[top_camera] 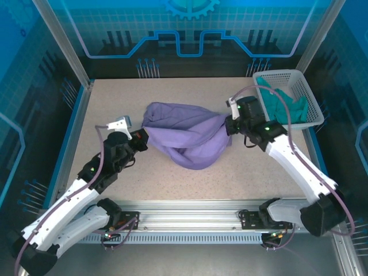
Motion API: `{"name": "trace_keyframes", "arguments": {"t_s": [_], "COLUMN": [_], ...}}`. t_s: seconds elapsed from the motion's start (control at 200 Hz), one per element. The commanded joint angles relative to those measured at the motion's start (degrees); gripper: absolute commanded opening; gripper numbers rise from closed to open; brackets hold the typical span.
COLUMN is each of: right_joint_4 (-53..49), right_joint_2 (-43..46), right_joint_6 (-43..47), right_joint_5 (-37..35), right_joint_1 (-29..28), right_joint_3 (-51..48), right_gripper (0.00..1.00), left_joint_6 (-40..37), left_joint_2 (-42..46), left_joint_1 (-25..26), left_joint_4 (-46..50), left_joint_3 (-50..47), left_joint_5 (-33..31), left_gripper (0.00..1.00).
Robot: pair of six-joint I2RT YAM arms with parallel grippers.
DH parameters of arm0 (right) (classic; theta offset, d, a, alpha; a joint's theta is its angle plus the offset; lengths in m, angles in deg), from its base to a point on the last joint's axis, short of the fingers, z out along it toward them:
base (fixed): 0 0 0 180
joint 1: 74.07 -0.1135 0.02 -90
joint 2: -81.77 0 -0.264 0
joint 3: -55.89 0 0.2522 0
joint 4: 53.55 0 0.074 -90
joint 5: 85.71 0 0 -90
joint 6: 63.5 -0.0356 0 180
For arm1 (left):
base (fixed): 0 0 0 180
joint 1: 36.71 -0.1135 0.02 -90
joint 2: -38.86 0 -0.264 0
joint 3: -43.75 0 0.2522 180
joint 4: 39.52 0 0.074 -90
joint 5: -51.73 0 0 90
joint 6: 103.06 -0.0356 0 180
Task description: Fold the inside-out t-shirt
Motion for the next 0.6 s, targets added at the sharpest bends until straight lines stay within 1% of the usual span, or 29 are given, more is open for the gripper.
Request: {"name": "trace_keyframes", "arguments": {"t_s": [0.0, 0.08, 0.155, 0.235, 0.265, 0.325, 0.405, 0.45, 0.51, 0.595], "right_joint_4": [1.9, 4.5, 4.9, 3.9, 3.4, 2.9, 3.3, 3.1, 2.8, 3.3], "right_joint_2": [-5.1, -11.5, -18.3, -23.5, -24.3, -23.5, -19.5, -17.0, -14.3, -11.8], "right_joint_6": [-2.1, -3.4, -3.9, -3.7, -3.6, -3.8, -4.4, -5.1, -6.2, -7.6], "right_joint_5": [3.9, 10.2, 13.3, 14.0, 14.0, 13.2, 12.4, 11.7, 10.9, 9.7], "right_joint_1": [0.7, 0.6, 0.2, 0.0, 0.0, -0.1, 0.0, -0.1, 0.1, 0.5], "right_joint_3": [-3.1, -2.9, -0.6, 1.3, 1.3, -0.3, -4.6, -7.1, -10.0, -13.9], "right_gripper": [0.00, 0.00, 0.00, 0.08, 0.13, 0.24, 0.40, 0.47, 0.52, 0.55], "left_joint_6": [2.0, 3.1, 3.6, 4.0, 4.2, 4.5, 4.6, 4.4, 4.3, 3.9], "left_joint_2": [0.4, -0.5, -1.2, -1.5, -1.5, -1.4, -1.2, -1.2, -1.2, -1.5], "left_joint_1": [-1.7, -1.9, -2.0, -2.2, -2.4, -2.4, -2.5, -2.5, -2.5, -2.5], "left_joint_4": [1.9, 1.9, 1.5, 1.0, 0.8, 0.7, 0.6, 0.3, 0.0, -0.2], "left_joint_3": [-3.9, -6.6, -8.8, -10.6, -11.1, -11.7, -12.1, -12.2, -12.3, -12.2], "left_joint_5": [-0.4, 0.3, 0.5, 0.6, 0.8, 1.2, 1.5, 1.5, 1.6, 1.9], "left_gripper": [0.00, 0.00, 0.00, 0.00, 0.00, 0.00, 0.00, 0.00, 0.00, 0.00]}}
